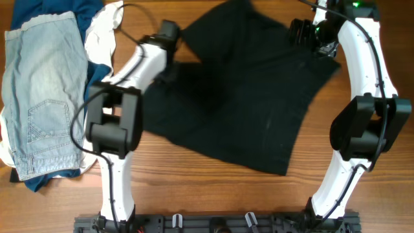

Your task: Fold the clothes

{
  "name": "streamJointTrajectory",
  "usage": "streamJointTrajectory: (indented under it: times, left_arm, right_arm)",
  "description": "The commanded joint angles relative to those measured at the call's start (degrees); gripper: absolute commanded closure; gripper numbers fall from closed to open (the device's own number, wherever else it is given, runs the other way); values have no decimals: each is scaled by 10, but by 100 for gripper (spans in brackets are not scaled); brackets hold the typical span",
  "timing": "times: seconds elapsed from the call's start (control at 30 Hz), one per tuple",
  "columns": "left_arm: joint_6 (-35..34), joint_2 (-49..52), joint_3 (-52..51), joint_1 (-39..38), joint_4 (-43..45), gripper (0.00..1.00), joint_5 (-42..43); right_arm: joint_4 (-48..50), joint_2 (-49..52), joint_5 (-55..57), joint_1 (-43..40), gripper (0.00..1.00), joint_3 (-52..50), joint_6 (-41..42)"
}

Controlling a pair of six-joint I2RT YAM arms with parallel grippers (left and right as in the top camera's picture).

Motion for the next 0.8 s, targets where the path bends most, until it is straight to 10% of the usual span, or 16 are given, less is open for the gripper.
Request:
streamJointTrajectory:
  times: [0.0,0.2,0.57,0.77]
  left_arm:
    - [-101,18,-23,66,-123,89,55]
    - [-127,18,-23,79,-229,74,87]
    - [-105,-28,45,66,-225,2,103]
    - [-83,-83,127,67,-197,0,31]
  right_arm:
    - [4,0,5,20,1,-44,29]
    - [46,0,5,46,1,-139,60]
    - [170,1,-2,70,1,-233,66]
    - [166,1,-51,72,1,-255,82]
